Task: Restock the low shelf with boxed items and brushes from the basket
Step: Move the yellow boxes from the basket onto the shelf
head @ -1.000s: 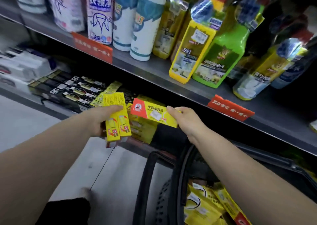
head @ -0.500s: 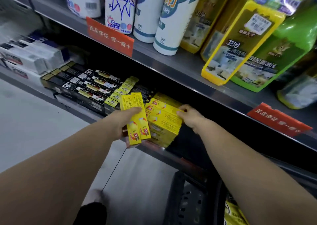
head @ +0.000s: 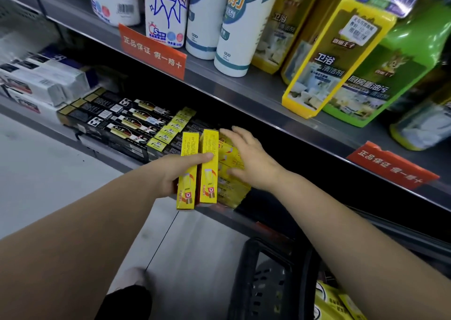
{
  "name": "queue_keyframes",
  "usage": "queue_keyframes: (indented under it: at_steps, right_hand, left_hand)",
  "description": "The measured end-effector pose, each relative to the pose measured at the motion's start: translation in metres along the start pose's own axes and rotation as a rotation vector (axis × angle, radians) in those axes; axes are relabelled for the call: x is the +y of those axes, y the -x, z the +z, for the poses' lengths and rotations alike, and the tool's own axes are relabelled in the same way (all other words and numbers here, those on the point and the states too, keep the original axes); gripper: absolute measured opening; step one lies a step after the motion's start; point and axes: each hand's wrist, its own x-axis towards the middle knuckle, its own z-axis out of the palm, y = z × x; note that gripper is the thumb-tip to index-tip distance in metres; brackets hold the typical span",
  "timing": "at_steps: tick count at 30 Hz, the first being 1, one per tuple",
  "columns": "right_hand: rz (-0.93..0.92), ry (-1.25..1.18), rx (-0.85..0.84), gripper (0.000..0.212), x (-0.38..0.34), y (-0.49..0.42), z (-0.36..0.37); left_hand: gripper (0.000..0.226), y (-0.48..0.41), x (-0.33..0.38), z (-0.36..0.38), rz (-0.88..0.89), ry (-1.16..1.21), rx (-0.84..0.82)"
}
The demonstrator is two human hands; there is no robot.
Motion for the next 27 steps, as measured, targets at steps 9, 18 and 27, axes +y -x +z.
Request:
queue_keyframes:
  at_steps: [9,18,27]
  right_hand:
    - [-0.276,0.287,0.055,0.066,-0.01,0.023,-0.031]
    - [0.379,0.244,0.078,0.061,0.046,0.016,-0.025]
    - [0.519,0.015,-0.124,0.05,0.078,-0.05,0.015]
  left_hand:
    - [0.079,0.016,0.007,0.016,-0.065,-0.189,-0.23]
    - [0.048,-0.004,0.01,0.009,-0.06,0.208,0.131]
    - [0.032,-0.011,0.011,0.03,-0.044,0.214,0.066]
